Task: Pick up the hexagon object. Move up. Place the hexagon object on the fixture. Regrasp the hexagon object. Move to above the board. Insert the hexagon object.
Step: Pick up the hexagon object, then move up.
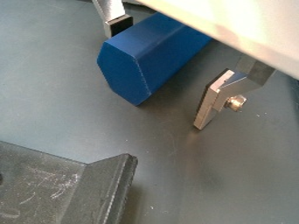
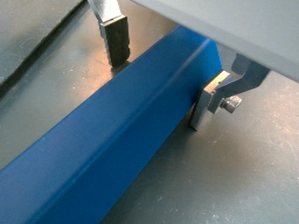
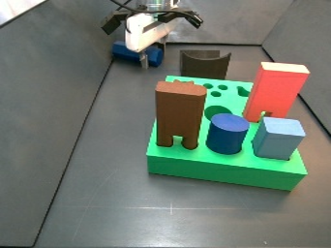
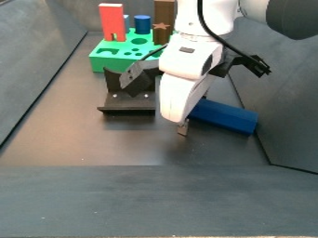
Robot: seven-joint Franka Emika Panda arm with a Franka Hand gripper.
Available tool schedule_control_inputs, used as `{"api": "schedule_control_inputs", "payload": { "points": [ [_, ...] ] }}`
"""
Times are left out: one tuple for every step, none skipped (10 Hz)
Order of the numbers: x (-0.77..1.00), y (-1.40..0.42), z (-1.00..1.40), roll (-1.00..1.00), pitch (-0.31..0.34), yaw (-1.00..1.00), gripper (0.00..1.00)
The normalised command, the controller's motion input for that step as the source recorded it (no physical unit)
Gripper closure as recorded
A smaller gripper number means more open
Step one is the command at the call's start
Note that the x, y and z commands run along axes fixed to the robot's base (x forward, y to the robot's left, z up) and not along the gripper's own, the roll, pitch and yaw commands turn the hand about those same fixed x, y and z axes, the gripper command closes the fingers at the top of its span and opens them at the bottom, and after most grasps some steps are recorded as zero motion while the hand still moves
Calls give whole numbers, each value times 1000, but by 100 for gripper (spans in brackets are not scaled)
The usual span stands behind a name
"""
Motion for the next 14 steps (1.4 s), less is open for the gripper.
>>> {"api": "schedule_control_inputs", "payload": {
  "points": [
    [0,0,0,0,0,0,100],
    [0,0,0,0,0,0,100],
    [0,0,0,0,0,0,100],
    [0,0,0,0,0,0,100],
    [0,0,0,0,0,0,100],
    [0,0,0,0,0,0,100],
    [0,0,0,0,0,0,100],
    [0,0,0,0,0,0,100],
    [0,0,0,0,0,0,100],
    [0,0,0,0,0,0,100],
    [0,0,0,0,0,0,100],
    [0,0,833,0,0,0,100],
    [-81,-29,806,-10,28,9,100],
    [-94,-28,753,-3,37,5,100]
  ]
}}
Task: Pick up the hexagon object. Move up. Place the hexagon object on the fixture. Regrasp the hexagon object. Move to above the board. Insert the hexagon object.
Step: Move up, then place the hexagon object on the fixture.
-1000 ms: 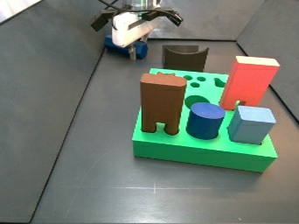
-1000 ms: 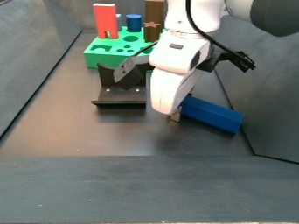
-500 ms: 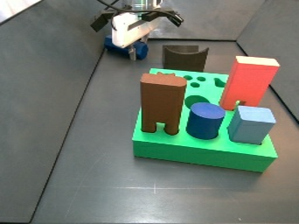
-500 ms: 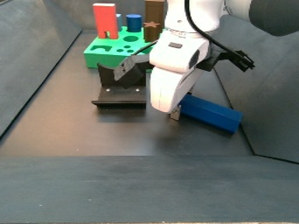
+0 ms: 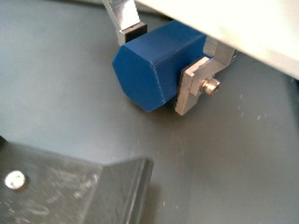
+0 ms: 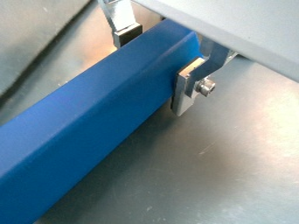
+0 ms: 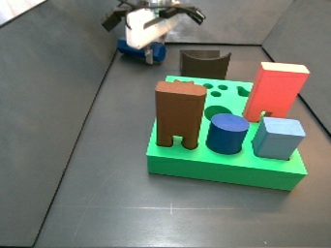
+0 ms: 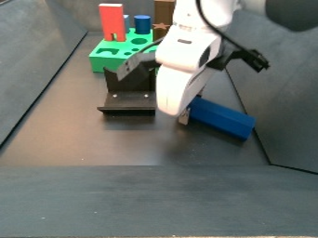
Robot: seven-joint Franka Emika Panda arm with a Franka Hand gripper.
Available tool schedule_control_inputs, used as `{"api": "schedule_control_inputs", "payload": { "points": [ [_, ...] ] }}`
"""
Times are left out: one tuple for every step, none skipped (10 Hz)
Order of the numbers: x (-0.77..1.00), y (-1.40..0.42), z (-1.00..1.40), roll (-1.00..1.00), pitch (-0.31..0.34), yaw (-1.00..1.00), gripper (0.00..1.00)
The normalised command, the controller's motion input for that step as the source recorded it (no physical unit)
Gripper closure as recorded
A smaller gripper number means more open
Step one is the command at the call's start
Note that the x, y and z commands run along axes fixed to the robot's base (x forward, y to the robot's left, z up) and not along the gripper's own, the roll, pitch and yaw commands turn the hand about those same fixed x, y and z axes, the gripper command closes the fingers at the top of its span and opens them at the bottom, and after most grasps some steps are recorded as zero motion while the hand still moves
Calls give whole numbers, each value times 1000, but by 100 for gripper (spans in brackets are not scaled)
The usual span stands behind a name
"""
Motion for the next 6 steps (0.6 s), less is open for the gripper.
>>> {"api": "schedule_control_inputs", "payload": {
  "points": [
    [-60,-10,612,23,53,-4,100],
    [-35,-3,488,42,69,-8,100],
    [-21,1,358,60,85,-10,100],
    [-18,1,185,85,97,-10,100],
    [0,0,1000,0,0,0,100],
    [10,0,1000,8,-10,9,100]
  ]
}}
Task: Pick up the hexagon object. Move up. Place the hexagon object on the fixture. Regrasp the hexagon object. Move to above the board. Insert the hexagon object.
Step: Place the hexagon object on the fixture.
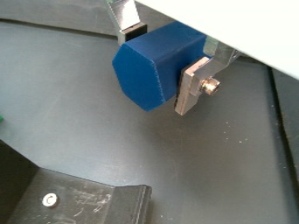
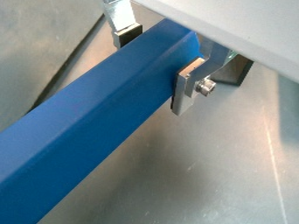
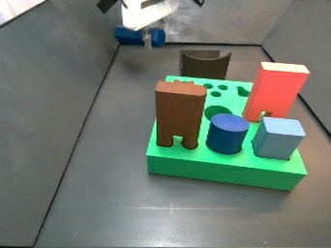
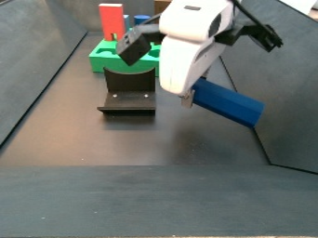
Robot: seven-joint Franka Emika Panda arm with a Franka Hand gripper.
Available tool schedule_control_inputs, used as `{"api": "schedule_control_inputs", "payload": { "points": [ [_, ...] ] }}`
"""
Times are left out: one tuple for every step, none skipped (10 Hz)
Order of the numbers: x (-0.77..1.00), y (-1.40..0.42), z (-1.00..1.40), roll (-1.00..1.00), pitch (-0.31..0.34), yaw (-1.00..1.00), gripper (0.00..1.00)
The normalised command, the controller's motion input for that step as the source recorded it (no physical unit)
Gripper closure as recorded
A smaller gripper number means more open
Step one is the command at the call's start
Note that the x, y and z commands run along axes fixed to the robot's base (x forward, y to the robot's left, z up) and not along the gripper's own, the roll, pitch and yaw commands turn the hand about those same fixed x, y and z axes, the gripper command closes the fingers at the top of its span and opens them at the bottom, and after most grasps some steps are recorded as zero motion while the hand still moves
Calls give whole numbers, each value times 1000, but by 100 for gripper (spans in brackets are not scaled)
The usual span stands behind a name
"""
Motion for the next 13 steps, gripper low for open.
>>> {"api": "schedule_control_inputs", "payload": {
  "points": [
    [-6,1,1000,13,25,6,100],
    [-9,2,1000,34,49,-5,100],
    [-15,4,1000,54,64,-12,100],
    [-20,3,1000,78,73,-9,100],
    [-23,1,1000,87,76,-2,100],
    [-26,0,1000,104,78,18,100],
    [-29,-1,1000,112,83,24,100],
    [-31,-6,985,129,90,33,100],
    [-25,-6,826,141,95,39,100],
    [-20,-9,706,128,95,38,100],
    [-15,0,578,117,95,35,100],
    [-10,0,448,102,98,32,100],
    [-3,4,268,98,104,31,100]
  ]
}}
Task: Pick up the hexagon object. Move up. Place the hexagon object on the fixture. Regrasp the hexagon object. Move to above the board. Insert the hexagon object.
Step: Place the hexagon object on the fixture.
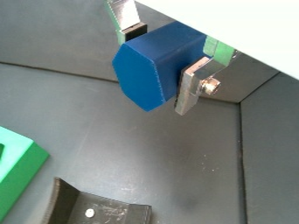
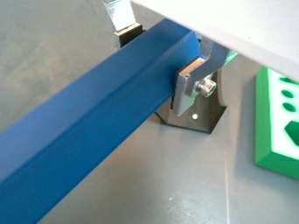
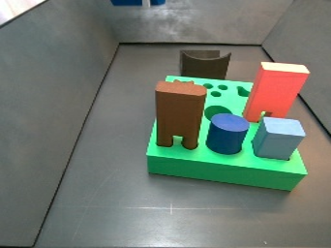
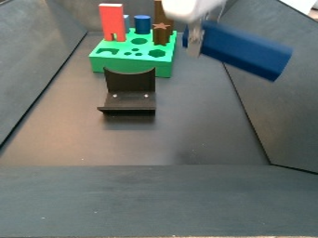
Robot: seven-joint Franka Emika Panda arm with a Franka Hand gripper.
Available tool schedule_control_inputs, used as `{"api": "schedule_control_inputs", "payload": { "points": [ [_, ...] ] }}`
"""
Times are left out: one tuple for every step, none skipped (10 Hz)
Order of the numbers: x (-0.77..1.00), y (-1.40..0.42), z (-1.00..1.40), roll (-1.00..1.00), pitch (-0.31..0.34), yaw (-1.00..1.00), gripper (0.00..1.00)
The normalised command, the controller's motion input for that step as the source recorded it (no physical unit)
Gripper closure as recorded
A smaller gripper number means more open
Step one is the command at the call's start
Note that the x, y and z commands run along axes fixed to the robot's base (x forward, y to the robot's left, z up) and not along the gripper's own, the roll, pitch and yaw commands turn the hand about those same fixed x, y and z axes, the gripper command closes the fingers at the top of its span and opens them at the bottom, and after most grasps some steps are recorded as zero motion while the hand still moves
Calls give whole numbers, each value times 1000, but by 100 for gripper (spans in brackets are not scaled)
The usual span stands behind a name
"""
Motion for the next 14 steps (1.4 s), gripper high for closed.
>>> {"api": "schedule_control_inputs", "payload": {
  "points": [
    [610,-1000,-121,53,-64,-1000,100],
    [622,-1000,-208,54,-65,-1000,100],
    [679,-988,-238,56,-67,-1000,100],
    [494,-512,-114,57,-67,-1000,100],
    [411,-319,-76,59,-66,-1000,100],
    [236,-78,-46,63,-62,-1000,100],
    [114,-69,-45,65,-61,-1000,100],
    [30,-25,-16,72,-70,-1000,100],
    [23,-15,-15,80,-77,-1000,100],
    [19,-9,-17,93,-87,-1000,100],
    [17,-5,-18,102,-94,-1000,100],
    [10,-2,-21,126,-112,-1000,100],
    [5,2,-24,154,-132,-1000,100],
    [-3,2,-26,182,-146,-850,100]
  ]
}}
